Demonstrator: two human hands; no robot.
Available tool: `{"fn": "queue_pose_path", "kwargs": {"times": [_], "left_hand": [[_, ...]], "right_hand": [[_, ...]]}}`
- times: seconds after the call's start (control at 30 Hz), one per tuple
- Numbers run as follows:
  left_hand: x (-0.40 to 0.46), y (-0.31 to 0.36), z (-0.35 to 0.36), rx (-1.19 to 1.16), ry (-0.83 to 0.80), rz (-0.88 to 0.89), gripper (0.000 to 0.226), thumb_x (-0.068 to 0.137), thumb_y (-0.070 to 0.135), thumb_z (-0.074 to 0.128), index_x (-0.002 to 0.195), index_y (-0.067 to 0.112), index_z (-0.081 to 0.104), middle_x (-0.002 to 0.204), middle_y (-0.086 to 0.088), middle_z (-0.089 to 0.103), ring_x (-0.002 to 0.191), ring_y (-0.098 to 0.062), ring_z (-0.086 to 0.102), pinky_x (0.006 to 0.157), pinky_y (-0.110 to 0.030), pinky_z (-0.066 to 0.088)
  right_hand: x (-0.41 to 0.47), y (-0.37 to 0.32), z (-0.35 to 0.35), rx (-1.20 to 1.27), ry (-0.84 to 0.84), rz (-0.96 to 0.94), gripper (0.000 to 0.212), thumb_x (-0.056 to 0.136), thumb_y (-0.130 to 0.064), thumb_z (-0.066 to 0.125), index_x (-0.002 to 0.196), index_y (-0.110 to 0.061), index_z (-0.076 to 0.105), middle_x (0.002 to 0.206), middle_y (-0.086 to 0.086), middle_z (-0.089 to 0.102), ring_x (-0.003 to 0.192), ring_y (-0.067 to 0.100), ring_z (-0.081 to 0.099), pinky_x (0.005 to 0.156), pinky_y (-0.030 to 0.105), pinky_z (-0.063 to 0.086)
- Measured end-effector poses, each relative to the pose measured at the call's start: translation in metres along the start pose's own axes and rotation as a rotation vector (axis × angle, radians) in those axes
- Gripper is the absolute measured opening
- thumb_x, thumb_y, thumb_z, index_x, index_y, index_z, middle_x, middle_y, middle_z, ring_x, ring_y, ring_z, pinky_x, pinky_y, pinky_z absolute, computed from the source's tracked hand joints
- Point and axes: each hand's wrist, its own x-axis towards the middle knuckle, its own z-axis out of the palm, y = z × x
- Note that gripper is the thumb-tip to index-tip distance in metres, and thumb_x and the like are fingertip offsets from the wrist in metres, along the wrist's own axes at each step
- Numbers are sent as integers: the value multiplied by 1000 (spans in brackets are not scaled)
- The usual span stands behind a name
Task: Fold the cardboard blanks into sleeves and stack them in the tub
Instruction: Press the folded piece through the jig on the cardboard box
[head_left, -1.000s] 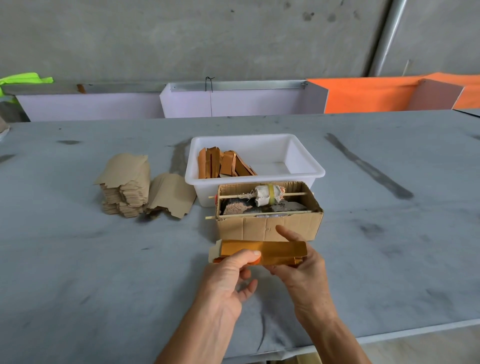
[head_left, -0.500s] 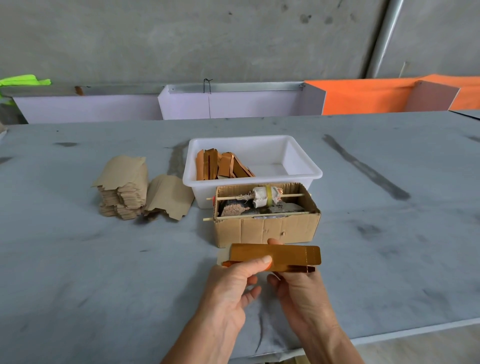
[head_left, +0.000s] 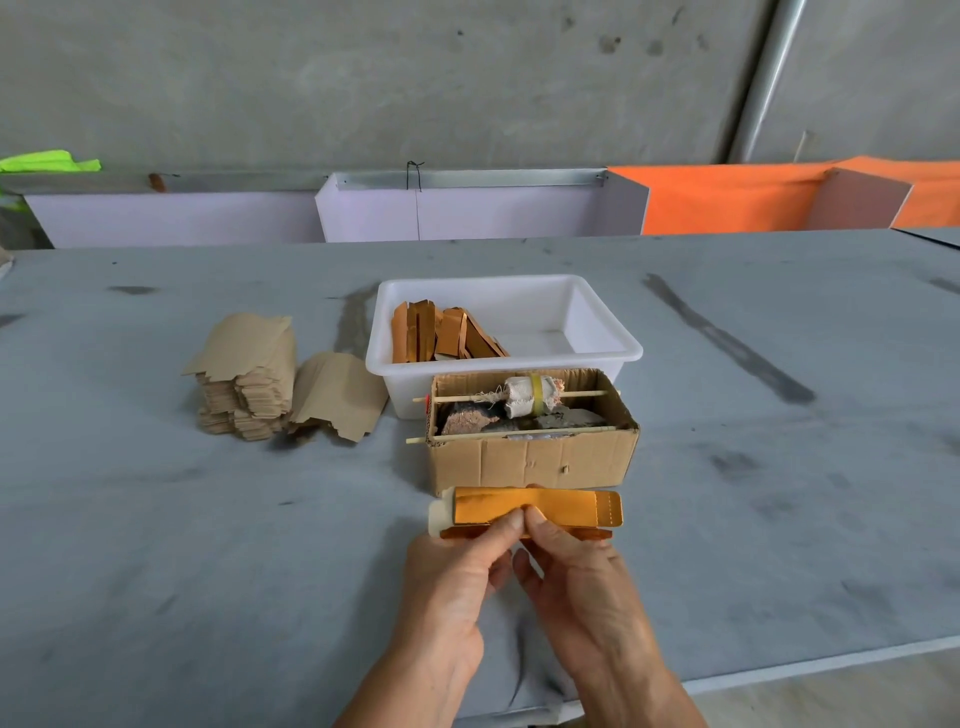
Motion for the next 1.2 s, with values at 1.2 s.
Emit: {"fn": "queue_pose_path", "kwargs": {"times": [1.2], "left_hand": [[24, 50, 6, 155, 116, 235, 16, 83, 8, 69, 68, 15, 69, 66, 0, 68, 62, -17, 60, 53, -27, 49]], "right_hand": [[32, -68, 37, -516, -36, -43, 9, 84, -17, 68, 87, -8, 69, 82, 7, 75, 77, 19, 73, 75, 36, 51]]}}
